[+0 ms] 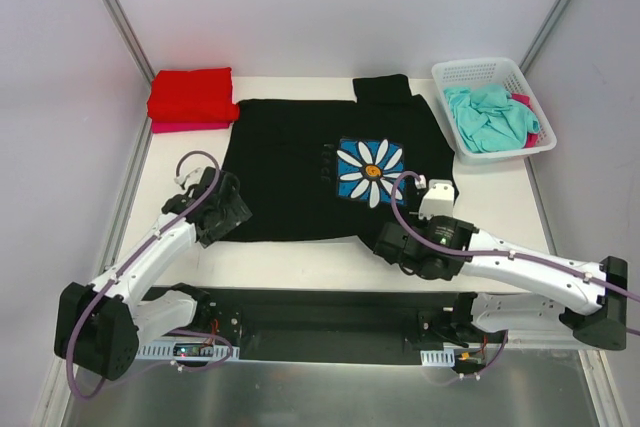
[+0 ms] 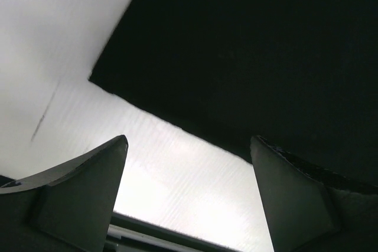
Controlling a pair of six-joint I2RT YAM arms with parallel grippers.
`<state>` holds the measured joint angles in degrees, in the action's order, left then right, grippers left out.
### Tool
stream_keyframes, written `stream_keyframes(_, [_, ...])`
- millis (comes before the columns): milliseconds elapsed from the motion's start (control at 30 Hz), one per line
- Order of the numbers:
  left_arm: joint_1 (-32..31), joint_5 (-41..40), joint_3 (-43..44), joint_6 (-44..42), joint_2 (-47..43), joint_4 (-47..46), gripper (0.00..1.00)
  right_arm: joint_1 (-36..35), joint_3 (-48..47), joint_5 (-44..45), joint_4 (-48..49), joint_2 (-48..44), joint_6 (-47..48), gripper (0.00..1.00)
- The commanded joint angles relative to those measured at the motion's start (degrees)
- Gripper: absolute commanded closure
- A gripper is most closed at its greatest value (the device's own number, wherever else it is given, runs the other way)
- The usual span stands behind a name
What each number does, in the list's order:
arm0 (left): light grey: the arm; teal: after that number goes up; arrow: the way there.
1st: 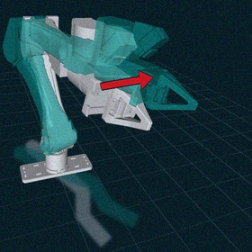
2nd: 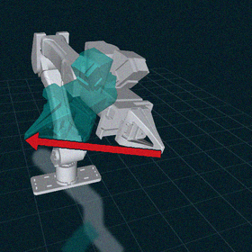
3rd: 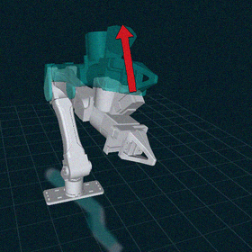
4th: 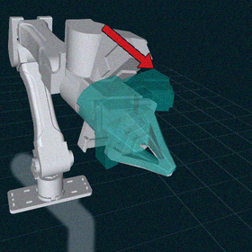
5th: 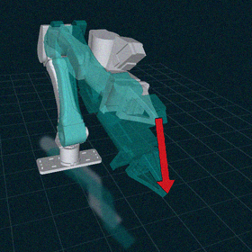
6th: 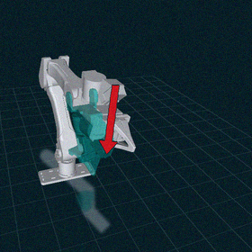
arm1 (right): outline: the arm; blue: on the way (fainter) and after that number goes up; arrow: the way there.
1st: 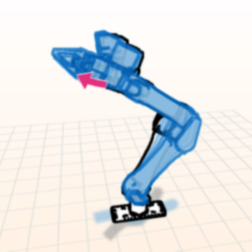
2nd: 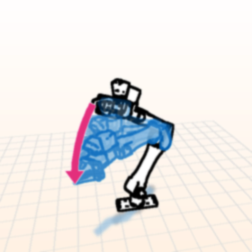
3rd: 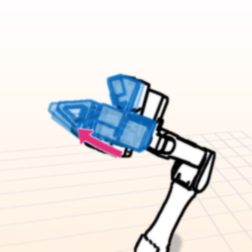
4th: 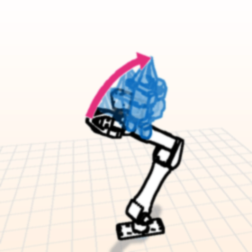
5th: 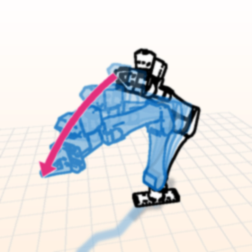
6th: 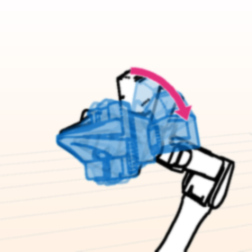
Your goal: Fold and stack the t-shirts
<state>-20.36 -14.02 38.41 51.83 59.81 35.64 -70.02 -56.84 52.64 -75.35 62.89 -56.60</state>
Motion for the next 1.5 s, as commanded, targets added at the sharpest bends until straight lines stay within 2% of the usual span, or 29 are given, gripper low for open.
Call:
stream_keyframes(0, [3.92, 0.74, 1.13, -3.23, 2.49, -3.82, 0.15, 1.46, 0.85, 0.10, -6.31, -2.25, 5.44, 0.99])
stream_keyframes(267, [10.51, 4.35, -0.79, -6.39, 4.70, -7.16, 0.17, 5.50, 3.31, -1.75, -1.47, -4.97, 11.33, 0.99])
stream_keyframes(633, [10.87, 9.36, -4.22, -3.58, 5.14, -9.36, 0.20, 7.88, 2.61, -2.98, 1.35, -4.27, 15.46, 0.99])
stream_keyframes(900, [10.87, 7.18, -2.82, -4.99, 4.09, -3.39, 0.20, 7.97, 2.52, -3.69, 2.14, -3.92, 15.82, 0.99])
stream_keyframes(1233, [10.87, 6.81, -2.38, -4.81, 5.13, -1.36, 0.21, 8.05, 2.79, -3.86, 2.66, -4.01, 15.91, 0.99])
stream_keyframes(1400, [10.87, 7.08, -4.13, -3.67, 6.98, -3.11, 0.26, 8.05, 3.05, -4.39, 3.02, -4.18, 15.91, 0.99])
stream_keyframes(1467, [10.87, 7.43, -5.28, -3.23, 7.34, -4.61, 0.32, 8.06, 2.96, -4.22, 2.93, -4.44, 16.17, 0.99])
